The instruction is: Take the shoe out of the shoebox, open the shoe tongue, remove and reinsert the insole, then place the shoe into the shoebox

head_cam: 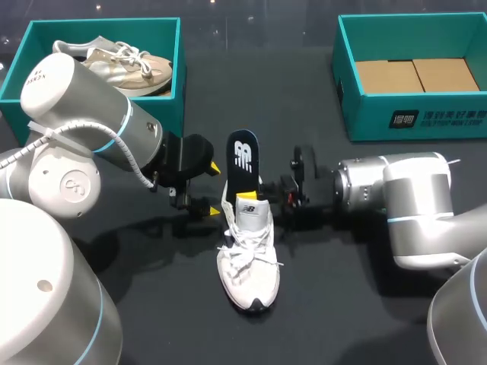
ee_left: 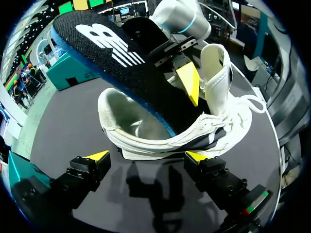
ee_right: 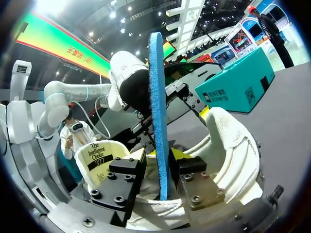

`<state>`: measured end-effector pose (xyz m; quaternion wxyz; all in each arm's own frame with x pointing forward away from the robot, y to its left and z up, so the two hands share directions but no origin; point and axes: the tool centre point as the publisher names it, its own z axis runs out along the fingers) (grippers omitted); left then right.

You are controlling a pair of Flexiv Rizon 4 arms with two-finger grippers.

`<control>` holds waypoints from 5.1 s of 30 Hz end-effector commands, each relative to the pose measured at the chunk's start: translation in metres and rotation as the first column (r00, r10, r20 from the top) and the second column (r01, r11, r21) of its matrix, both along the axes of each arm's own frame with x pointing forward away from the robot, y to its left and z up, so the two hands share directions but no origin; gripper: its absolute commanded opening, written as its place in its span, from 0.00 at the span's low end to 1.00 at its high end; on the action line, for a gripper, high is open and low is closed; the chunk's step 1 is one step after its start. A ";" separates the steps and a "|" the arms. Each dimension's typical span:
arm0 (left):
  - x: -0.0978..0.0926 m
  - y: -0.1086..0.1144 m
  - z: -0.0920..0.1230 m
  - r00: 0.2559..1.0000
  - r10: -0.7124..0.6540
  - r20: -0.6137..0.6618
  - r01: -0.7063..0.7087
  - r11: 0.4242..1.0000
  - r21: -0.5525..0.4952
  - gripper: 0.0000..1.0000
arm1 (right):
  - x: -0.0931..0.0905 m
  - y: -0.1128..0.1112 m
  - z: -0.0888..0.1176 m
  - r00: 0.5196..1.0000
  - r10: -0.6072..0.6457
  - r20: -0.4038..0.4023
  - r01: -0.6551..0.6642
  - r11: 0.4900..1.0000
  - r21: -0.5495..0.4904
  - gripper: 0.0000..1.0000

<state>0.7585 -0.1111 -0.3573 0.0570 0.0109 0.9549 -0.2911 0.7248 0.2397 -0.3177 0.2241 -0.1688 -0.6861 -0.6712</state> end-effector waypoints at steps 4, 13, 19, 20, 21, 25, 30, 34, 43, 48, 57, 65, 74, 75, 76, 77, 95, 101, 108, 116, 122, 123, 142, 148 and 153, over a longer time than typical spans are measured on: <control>-0.001 0.001 -0.001 1.000 0.000 0.002 0.000 1.000 -0.001 1.00 | 0.008 0.001 0.013 1.000 0.015 0.027 -0.015 1.000 -0.019 0.34; -0.001 0.001 -0.001 1.000 0.000 0.002 0.000 1.000 -0.001 1.00 | 0.019 0.002 0.022 0.998 0.028 0.051 -0.027 0.999 -0.025 0.33; -0.001 0.001 -0.001 1.000 0.000 0.002 0.000 1.000 -0.001 1.00 | 0.027 0.003 0.028 0.997 0.031 0.070 -0.029 0.999 -0.020 0.26; -0.001 0.001 -0.001 1.000 0.000 0.002 0.000 1.000 -0.001 1.00 | 0.029 0.004 0.029 0.997 0.031 0.072 -0.030 0.999 -0.020 0.22; -0.001 0.001 -0.001 1.000 0.000 0.002 0.000 1.000 -0.001 1.00 | 0.030 0.004 0.029 0.997 0.032 0.073 -0.031 0.999 -0.019 0.18; -0.001 0.001 -0.001 1.000 0.000 0.002 0.000 1.000 -0.001 1.00 | 0.033 0.006 0.026 0.997 0.039 0.060 -0.038 0.999 -0.024 0.00; -0.001 0.001 -0.001 1.000 0.000 0.002 0.000 1.000 -0.001 1.00 | 0.030 0.005 0.016 0.999 0.041 0.023 -0.040 0.999 -0.032 0.00; -0.001 0.001 -0.001 1.000 0.000 0.002 0.000 1.000 -0.001 1.00 | 0.023 0.003 0.009 0.999 0.037 -0.009 -0.037 0.999 -0.035 0.00; -0.001 0.001 -0.001 1.000 0.000 0.002 0.000 1.000 -0.001 1.00 | 0.004 0.000 -0.007 0.998 0.019 -0.068 -0.022 0.999 -0.040 0.00; -0.001 0.001 -0.001 1.000 0.000 0.002 0.000 1.000 -0.001 1.00 | -0.003 0.000 -0.010 0.996 0.015 -0.085 -0.019 0.999 -0.044 0.00; -0.001 0.001 -0.001 1.000 0.000 0.002 0.000 1.000 -0.001 1.00 | 0.002 0.001 0.003 0.999 0.007 -0.040 -0.009 0.999 -0.046 0.45; -0.001 0.001 -0.001 1.000 0.000 0.002 0.000 1.000 -0.001 1.00 | 0.016 0.006 0.024 0.999 0.040 0.029 -0.038 0.997 -0.067 0.44; -0.001 0.001 -0.001 1.000 0.000 0.002 0.000 1.000 -0.001 1.00 | 0.029 0.008 0.024 0.998 0.052 0.033 -0.049 0.996 -0.072 0.10; -0.001 0.001 -0.001 1.000 0.000 0.002 0.000 1.000 -0.001 1.00 | 0.030 0.009 0.023 0.998 0.051 0.030 -0.049 0.996 -0.070 0.00; -0.001 0.001 -0.001 1.000 0.000 0.002 0.000 1.000 -0.001 1.00 | 0.030 0.009 0.022 0.998 0.051 0.025 -0.049 0.996 -0.070 0.00; -0.001 0.001 -0.001 1.000 0.000 0.002 0.000 1.000 -0.001 1.00 | 0.030 0.009 0.020 0.999 0.051 0.017 -0.049 0.996 -0.072 0.00; -0.001 0.001 -0.001 1.000 0.000 0.002 0.000 1.000 -0.001 1.00 | -0.009 0.003 -0.012 0.995 0.012 -0.102 -0.022 0.995 -0.100 0.00; -0.001 0.001 -0.001 1.000 0.000 0.002 0.000 1.000 -0.001 1.00 | -0.003 0.004 0.003 0.999 0.004 -0.051 -0.009 0.996 -0.094 0.48; -0.001 0.001 -0.001 1.000 0.000 0.002 0.000 1.000 -0.001 1.00 | 0.013 0.009 0.020 0.999 0.039 0.015 -0.037 0.993 -0.110 0.47; -0.001 0.001 -0.001 1.000 0.000 0.002 0.000 1.000 -0.001 1.00 | 0.031 0.013 0.018 0.998 0.053 0.016 -0.051 0.992 -0.113 0.41; -0.001 0.001 -0.001 1.000 0.000 0.002 0.000 1.000 -0.001 1.00 | 0.036 0.013 0.008 0.999 0.018 -0.028 -0.022 0.989 -0.144 0.16; -0.001 0.001 -0.001 1.000 0.000 0.002 0.000 1.000 -0.001 1.00 | 0.036 0.012 0.005 0.999 -0.002 -0.047 -0.006 0.986 -0.167 0.07; -0.001 0.001 -0.001 1.000 0.000 0.002 0.000 1.000 -0.001 1.00 | -0.005 0.005 -0.022 0.970 -0.145 -0.195 0.065 0.928 -0.367 0.00; -0.001 0.001 -0.001 1.000 0.000 0.002 0.000 1.000 -0.001 1.00 | -0.002 0.005 -0.018 0.974 -0.151 -0.166 0.087 0.937 -0.337 0.00; -0.001 0.001 -0.001 1.000 0.000 0.002 0.000 1.000 -0.001 1.00 | 0.007 0.008 -0.004 0.987 -0.131 -0.091 0.098 0.949 -0.300 0.36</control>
